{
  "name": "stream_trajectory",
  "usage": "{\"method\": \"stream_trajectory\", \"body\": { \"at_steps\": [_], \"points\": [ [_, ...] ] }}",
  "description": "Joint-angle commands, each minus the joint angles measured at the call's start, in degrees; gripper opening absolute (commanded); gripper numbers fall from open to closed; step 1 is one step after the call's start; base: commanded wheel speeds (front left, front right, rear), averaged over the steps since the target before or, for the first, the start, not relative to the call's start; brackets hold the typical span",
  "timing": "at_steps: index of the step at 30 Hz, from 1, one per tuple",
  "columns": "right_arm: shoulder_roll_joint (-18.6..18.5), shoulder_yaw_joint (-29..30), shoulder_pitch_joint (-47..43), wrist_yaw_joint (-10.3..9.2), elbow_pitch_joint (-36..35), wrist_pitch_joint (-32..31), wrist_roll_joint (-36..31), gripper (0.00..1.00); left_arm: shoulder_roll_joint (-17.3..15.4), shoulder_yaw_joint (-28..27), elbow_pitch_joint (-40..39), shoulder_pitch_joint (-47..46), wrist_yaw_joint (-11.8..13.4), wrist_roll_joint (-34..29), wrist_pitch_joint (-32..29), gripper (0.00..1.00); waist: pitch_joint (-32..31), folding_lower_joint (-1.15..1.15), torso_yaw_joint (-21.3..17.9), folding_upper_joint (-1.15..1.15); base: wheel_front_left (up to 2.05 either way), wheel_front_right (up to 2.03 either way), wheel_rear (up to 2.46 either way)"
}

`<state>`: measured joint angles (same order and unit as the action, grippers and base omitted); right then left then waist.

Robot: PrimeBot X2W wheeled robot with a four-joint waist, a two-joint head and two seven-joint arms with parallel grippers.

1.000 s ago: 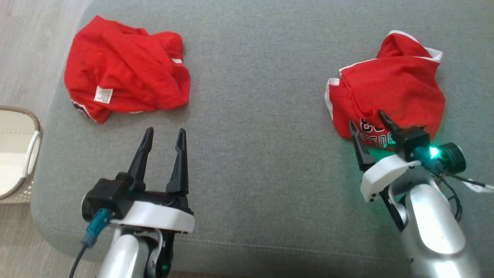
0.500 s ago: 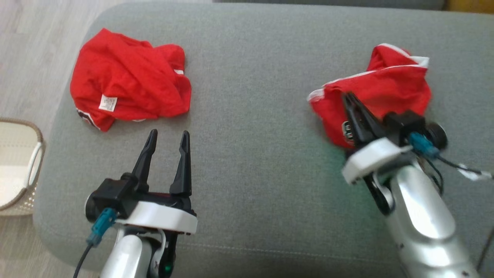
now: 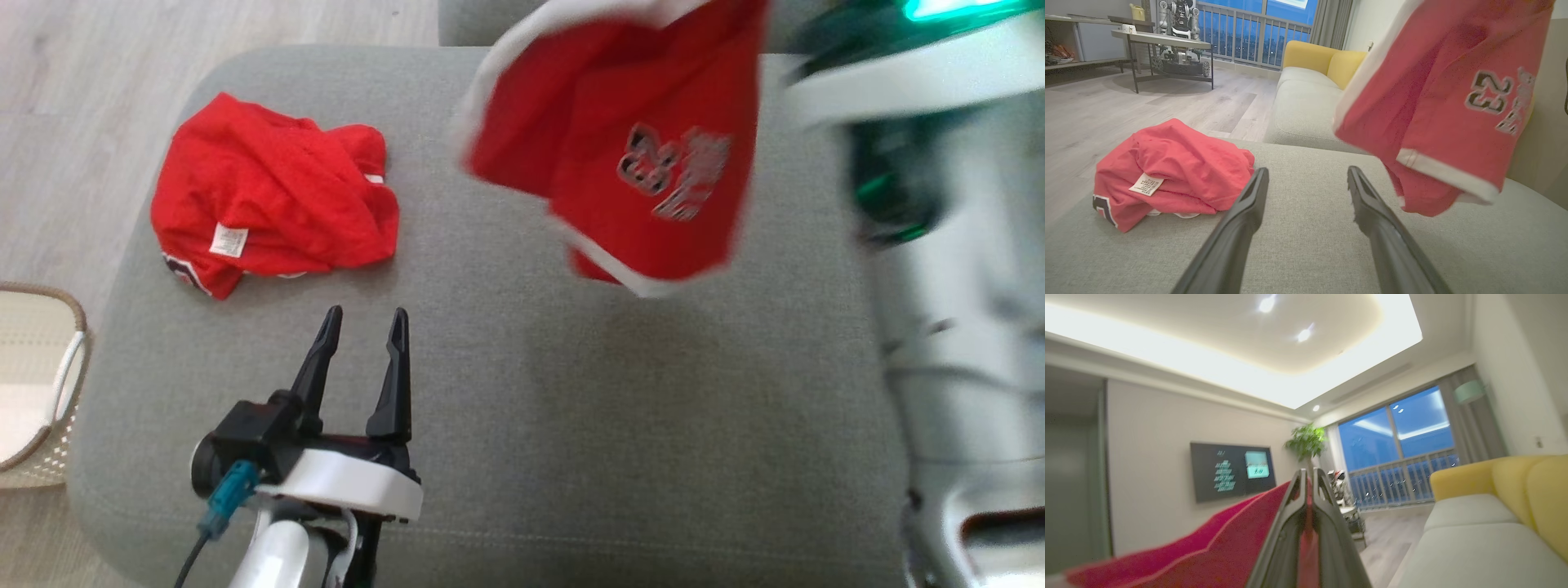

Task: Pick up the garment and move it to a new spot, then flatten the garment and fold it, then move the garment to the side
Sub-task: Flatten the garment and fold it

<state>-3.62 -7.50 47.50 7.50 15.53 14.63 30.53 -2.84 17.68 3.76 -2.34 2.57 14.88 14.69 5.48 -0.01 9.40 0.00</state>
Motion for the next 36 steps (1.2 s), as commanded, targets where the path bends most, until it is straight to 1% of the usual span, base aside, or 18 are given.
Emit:
{"method": "stream_trajectory", "body": {
  "at_steps": [1, 3, 5, 8, 12, 13, 14, 17, 20, 22, 25, 27, 30, 34, 36],
  "points": [
    [0.7, 2.1, 0.9, -0.01, -1.0, 0.3, 0.5, 0.0, 0.0, -1.9, -2.1, -1.6, 0.4, 0.0, 0.3, 1.0, 0.2, 0.01, -0.3, 0.0, 0.0, 0.0, 0.0],
    [0.7, 8.0, -0.4, -0.01, 3.7, 0.3, 0.7, 0.0, 0.0, -2.1, -2.4, -1.6, 0.5, 0.0, 0.3, 1.0, 0.5, 0.01, -0.7, 0.0, 0.0, 0.0, 0.0],
    [0.7, 12.0, -1.7, -0.01, 10.2, 0.3, -0.8, 0.0, 0.0, -2.2, -2.6, -1.7, 0.5, -0.1, 0.3, 1.0, 1.1, 0.01, -1.2, 0.0, 0.0, 0.0, 0.0],
    [0.7, 17.6, -3.2, -0.01, 20.2, -1.3, -5.1, 0.0, 0.0, -2.2, -2.6, -2.1, 0.3, -0.2, 0.3, 1.0, 2.3, 0.01, -2.1, 0.0, 0.0, 0.0, 0.0],
    [-1.9, 25.8, -2.4, -0.01, 32.8, -2.3, -14.9, 0.0, 0.0, -1.9, -2.3, -3.0, 0.0, -0.3, 0.3, 1.0, 3.8, 0.01, -2.9, 0.0, 0.0, 0.0, 0.0],
    [-3.0, 28.0, -2.0, -0.01, 35.8, -2.7, -18.4, 0.25, 0.0, -1.8, -2.3, -3.2, -0.1, -0.3, 0.3, 1.0, 4.1, 0.01, -3.0, 0.0, 0.0, 0.0, 0.0],
    [-3.7, 30.0, -1.2, -0.01, 38.1, -3.1, -21.6, 1.0, 0.0, -1.8, -2.3, -3.4, -0.1, -0.4, 0.3, 1.0, 4.5, 0.01, -3.1, 0.0, 0.0, 0.0, 0.0],
    [-3.2, 33.6, 1.6, -0.01, 41.0, -2.6, -28.2, 1.0, 0.0, -1.7, -2.2, -4.0, -0.2, -0.3, 0.3, 1.0, 4.9, 0.01, -3.3, 0.0, 0.0, 0.0, 0.0],
    [-2.2, 35.2, 3.1, -0.01, 40.7, -1.3, -33.1, 1.0, 0.0, -2.0, -2.1, -4.1, -0.2, -0.3, 0.3, 1.0, 4.8, 0.01, -3.9, 0.0, 0.0, 0.0, 0.0],
    [-1.4, 35.1, 3.3, -0.01, 39.9, -0.6, -35.4, 1.0, 0.0, -1.9, -2.0, -4.2, -0.3, -0.3, 0.3, 1.0, 4.3, 0.01, -4.3, 0.0, 0.0, 0.0, 0.0],
    [-0.3, 33.4, 2.4, -0.01, 37.2, 0.0, -37.2, 1.0, 0.0, -1.9, -2.3, -4.2, -0.3, -0.2, 0.3, 1.0, 3.4, 0.01, -5.1, 0.0, 0.0, 0.0, 0.0],
    [0.3, 31.6, 1.0, -0.01, 34.8, 0.2, -36.1, 1.0, 0.0, -1.7, -2.7, -4.1, -0.3, -0.2, 0.3, 1.0, 2.7, 0.01, -5.7, 0.0, 0.0, 0.0, 0.0],
    [0.6, 26.2, -2.9, -0.01, 29.1, 0.3, -33.1, 1.0, 0.0, -1.0, -3.1, -3.9, -0.4, -0.2, 0.3, 1.0, 1.8, 0.01, -6.7, 0.0, 0.0, 0.0, 0.0],
    [0.7, 18.4, -11.6, -0.01, 19.6, 0.3, -26.2, 1.0, 0.0, 1.0, -3.3, -3.6, -0.8, 0.1, 0.3, 1.0, 1.2, 0.01, -8.1, 0.0, 0.0, 0.0, 0.0],
    [0.7, 17.0, -16.1, -0.01, 14.6, 0.4, -23.9, 1.0, 0.0, 2.5, -2.8, -3.6, -1.2, 0.4, 0.3, 1.0, 1.3, 0.01, -8.7, 0.0, 0.0, 0.0, 0.0]
  ]
}}
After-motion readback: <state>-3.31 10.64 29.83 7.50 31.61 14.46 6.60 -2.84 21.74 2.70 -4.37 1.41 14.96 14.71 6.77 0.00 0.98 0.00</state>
